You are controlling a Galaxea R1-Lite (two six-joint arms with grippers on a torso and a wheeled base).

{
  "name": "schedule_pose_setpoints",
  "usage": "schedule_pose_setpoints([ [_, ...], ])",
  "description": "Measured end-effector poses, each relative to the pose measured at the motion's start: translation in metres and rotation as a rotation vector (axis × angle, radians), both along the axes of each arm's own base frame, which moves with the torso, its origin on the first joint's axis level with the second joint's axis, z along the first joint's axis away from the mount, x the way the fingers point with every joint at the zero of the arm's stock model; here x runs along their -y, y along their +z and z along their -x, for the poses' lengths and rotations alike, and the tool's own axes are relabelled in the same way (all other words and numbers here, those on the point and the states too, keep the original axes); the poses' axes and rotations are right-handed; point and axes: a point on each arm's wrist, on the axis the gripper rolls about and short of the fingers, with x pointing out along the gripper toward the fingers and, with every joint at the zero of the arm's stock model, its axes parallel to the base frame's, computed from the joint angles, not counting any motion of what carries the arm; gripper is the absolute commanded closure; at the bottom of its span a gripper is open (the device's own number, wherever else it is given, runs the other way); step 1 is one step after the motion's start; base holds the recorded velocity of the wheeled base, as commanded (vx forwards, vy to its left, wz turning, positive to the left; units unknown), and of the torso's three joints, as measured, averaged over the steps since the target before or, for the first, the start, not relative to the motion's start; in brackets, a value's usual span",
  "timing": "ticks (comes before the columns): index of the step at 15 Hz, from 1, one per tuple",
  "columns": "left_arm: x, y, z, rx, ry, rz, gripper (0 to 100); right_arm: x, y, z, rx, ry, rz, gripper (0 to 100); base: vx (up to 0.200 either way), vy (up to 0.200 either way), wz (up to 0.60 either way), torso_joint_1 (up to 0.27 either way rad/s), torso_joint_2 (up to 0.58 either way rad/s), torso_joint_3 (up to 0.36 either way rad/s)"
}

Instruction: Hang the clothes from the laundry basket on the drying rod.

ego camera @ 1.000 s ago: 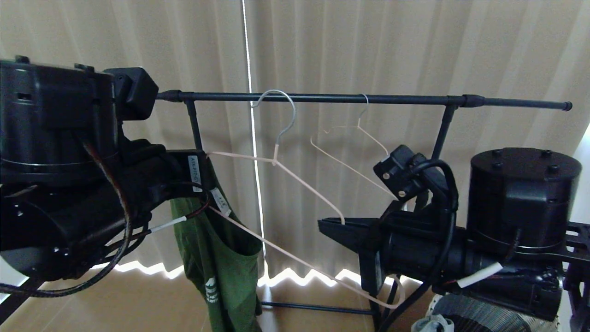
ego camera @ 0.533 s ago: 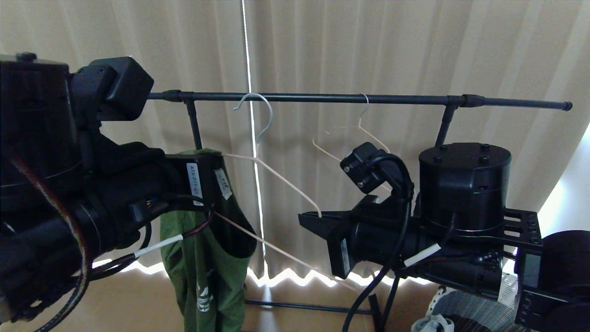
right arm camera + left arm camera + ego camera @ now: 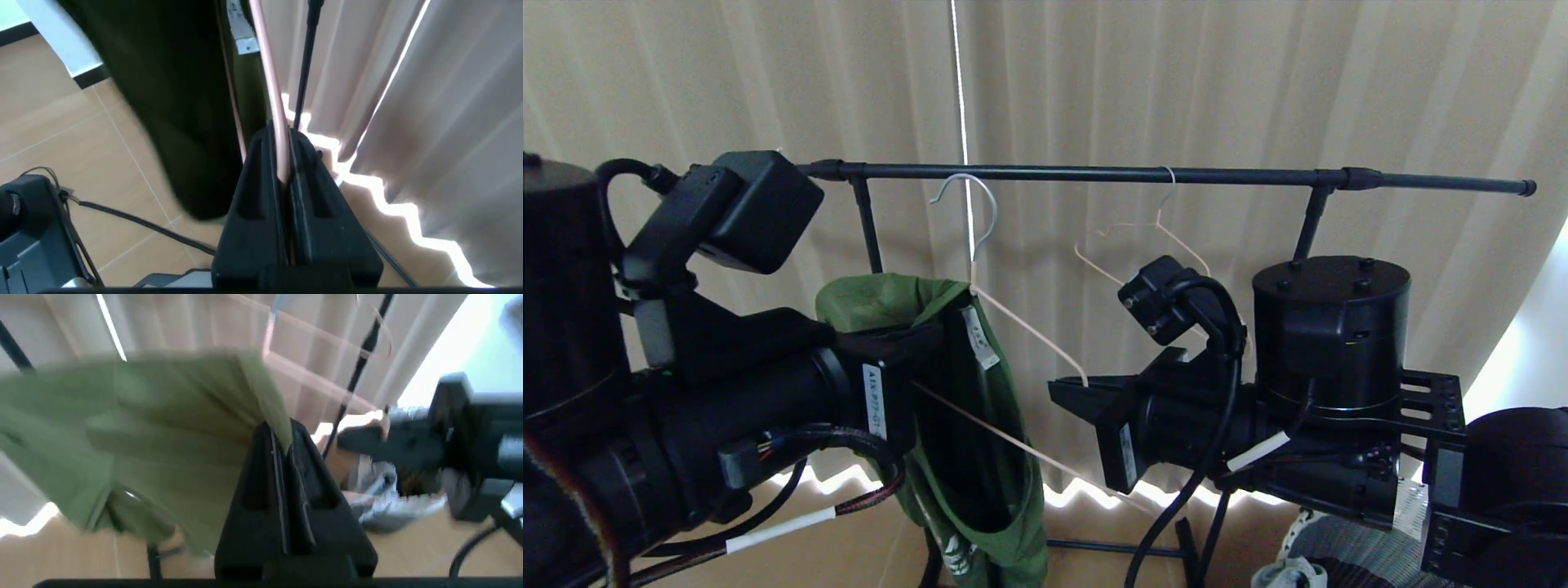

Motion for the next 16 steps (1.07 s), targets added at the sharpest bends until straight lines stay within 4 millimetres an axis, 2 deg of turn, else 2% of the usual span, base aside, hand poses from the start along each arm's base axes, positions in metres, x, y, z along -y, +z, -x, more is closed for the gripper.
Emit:
schedule_pose_setpoints([
  [1, -0.003, -0.001, 0.002, -0.002, -0.003, 0.008, 0, 0.001, 0.001, 0.001, 0.001, -0.001, -0.001, 100, 0.000, 0.000, 0.00, 0.000, 0.00, 0.000],
  [6, -0.016, -0.008, 0.014, 0.018, -0.048, 0.019, 0, 0.006, 0.011, 0.004, 0.024, -0.005, -0.022, 100, 0.000, 0.000, 0.00, 0.000, 0.00, 0.000],
  [9, -0.030, -0.015, 0.019, 0.039, -0.050, -0.024, 0, 0.018, 0.021, 0.012, 0.044, -0.010, -0.038, 100, 0.000, 0.000, 0.00, 0.000, 0.00, 0.000],
  [13, -0.060, -0.017, 0.012, 0.181, 0.010, -0.211, 0, 0.045, 0.025, 0.019, 0.094, -0.026, 0.019, 100, 0.000, 0.000, 0.00, 0.000, 0.00, 0.000],
  [16, -0.080, -0.014, 0.003, 0.322, -0.092, -0.414, 0, 0.059, 0.022, 0.023, 0.127, -0.029, 0.061, 100, 0.000, 0.000, 0.00, 0.000, 0.00, 0.000],
])
